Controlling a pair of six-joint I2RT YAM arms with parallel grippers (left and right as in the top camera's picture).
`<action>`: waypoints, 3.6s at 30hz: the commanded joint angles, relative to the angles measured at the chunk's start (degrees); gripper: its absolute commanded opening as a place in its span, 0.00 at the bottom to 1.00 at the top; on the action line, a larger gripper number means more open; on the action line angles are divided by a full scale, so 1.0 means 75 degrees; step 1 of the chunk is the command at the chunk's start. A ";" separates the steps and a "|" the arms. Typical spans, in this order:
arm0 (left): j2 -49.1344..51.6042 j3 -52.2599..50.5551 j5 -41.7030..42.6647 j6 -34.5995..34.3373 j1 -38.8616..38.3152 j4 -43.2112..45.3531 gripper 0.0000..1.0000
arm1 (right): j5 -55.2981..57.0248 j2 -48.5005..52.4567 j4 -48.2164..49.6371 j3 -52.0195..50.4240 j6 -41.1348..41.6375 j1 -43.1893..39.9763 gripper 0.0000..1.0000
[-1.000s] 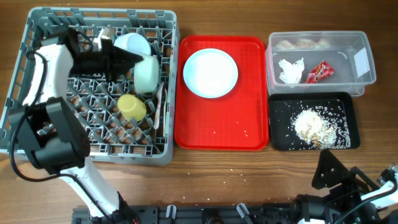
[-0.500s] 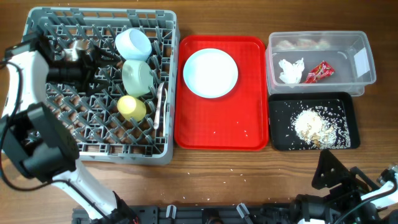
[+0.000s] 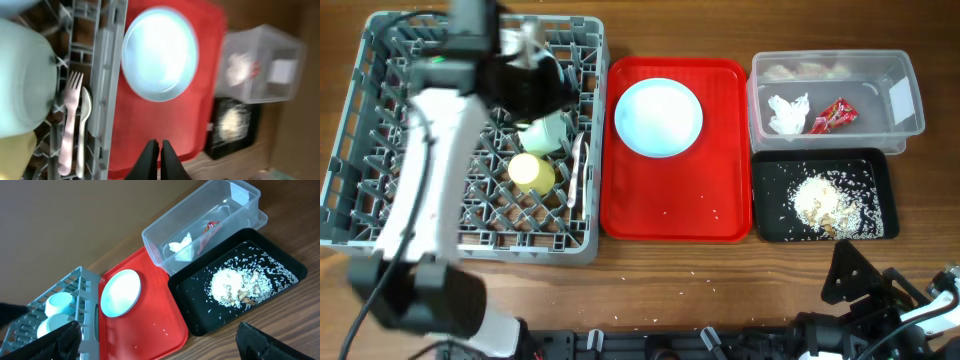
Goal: Sort waste into correct bins and load items into the dishwasher rack
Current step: 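Move the left gripper to the light-blue plate and grasp its rim, then lift the plate and stand it upright at the rack's right edge, then open the left gripper and withdraw it from the plate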
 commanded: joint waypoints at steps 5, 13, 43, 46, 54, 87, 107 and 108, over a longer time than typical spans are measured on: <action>0.1434 -0.0015 -0.4459 -0.0574 -0.0807 -0.0012 0.04 | -0.0006 -0.0076 0.0012 0.0017 0.0058 -0.0032 1.00; 0.1475 -0.0012 -0.6120 -0.1148 0.0350 -0.0740 0.07 | -0.0006 -0.0076 0.0012 0.0017 0.0055 -0.0032 1.00; 0.4409 0.0137 -0.4313 -0.1317 -0.4718 0.4648 0.39 | -0.0006 -0.0076 0.0012 0.0017 0.0058 -0.0032 1.00; 0.4654 0.0137 -0.4549 -0.1285 -0.4707 0.4654 0.04 | -0.0009 -0.0076 0.0012 0.0017 0.0061 -0.0032 1.00; 0.1536 0.0189 -0.4538 -0.1285 -0.4677 0.4383 0.04 | -0.0009 -0.0076 0.0012 0.0017 0.0055 -0.0032 1.00; 0.2206 0.0187 0.3413 -0.2177 0.1469 0.5397 0.04 | -0.0006 -0.0076 0.0012 0.0017 0.0058 -0.0032 1.00; 0.1239 0.0210 0.2763 -0.2148 0.1431 0.6732 1.00 | -0.0006 -0.0076 0.0012 0.0017 0.0058 -0.0032 1.00; 0.0813 0.0210 0.2649 -0.2148 0.1475 0.6408 1.00 | -0.0006 -0.0076 0.0009 0.0017 0.0058 -0.0032 1.00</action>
